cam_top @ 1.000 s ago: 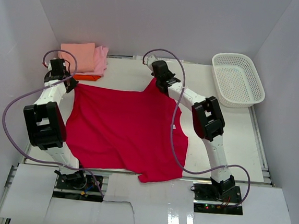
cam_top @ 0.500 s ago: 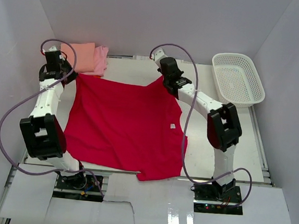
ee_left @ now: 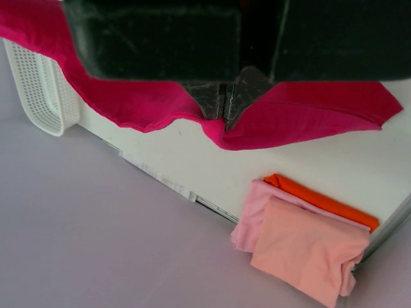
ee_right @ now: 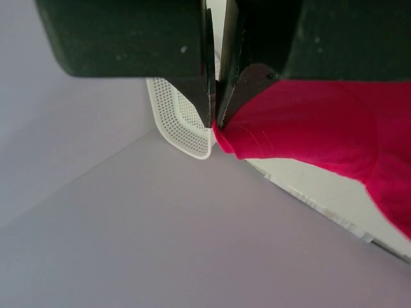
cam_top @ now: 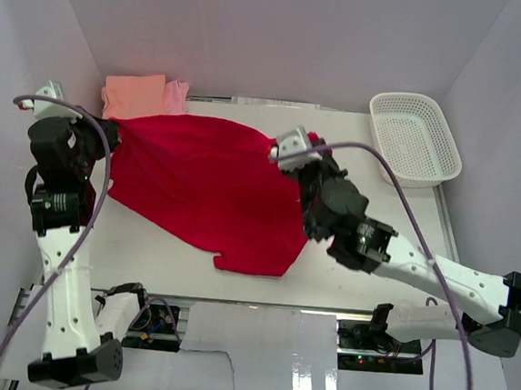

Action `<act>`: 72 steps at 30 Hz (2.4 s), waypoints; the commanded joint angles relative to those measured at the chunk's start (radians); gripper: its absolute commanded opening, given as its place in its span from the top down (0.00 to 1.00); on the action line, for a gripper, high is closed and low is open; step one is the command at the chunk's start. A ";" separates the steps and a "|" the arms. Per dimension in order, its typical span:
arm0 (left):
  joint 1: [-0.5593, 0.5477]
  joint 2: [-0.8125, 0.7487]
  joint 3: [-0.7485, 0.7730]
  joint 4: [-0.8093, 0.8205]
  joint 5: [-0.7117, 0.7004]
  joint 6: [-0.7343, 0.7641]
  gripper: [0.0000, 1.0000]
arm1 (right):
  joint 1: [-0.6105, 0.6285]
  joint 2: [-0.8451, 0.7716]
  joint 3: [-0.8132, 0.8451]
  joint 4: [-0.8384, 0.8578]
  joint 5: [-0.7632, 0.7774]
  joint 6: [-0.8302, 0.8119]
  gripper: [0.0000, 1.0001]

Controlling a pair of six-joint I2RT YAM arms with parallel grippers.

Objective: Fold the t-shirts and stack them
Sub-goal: Flatten out the tshirt

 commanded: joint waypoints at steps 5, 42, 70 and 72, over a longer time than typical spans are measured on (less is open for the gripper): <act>-0.005 -0.353 -0.174 -0.190 0.061 -0.048 1.00 | 0.547 -0.142 -0.189 0.779 0.554 -0.714 0.92; -0.003 -0.328 -0.166 -0.180 -0.009 -0.022 1.00 | 0.332 -0.165 0.213 0.319 0.235 -0.400 0.92; -0.005 0.297 0.157 0.052 0.177 -0.051 1.00 | -1.078 0.374 0.999 -0.628 -0.696 0.581 0.92; -0.005 0.315 0.174 0.052 0.177 -0.055 1.00 | -1.153 0.328 0.929 -0.665 -0.760 0.664 0.92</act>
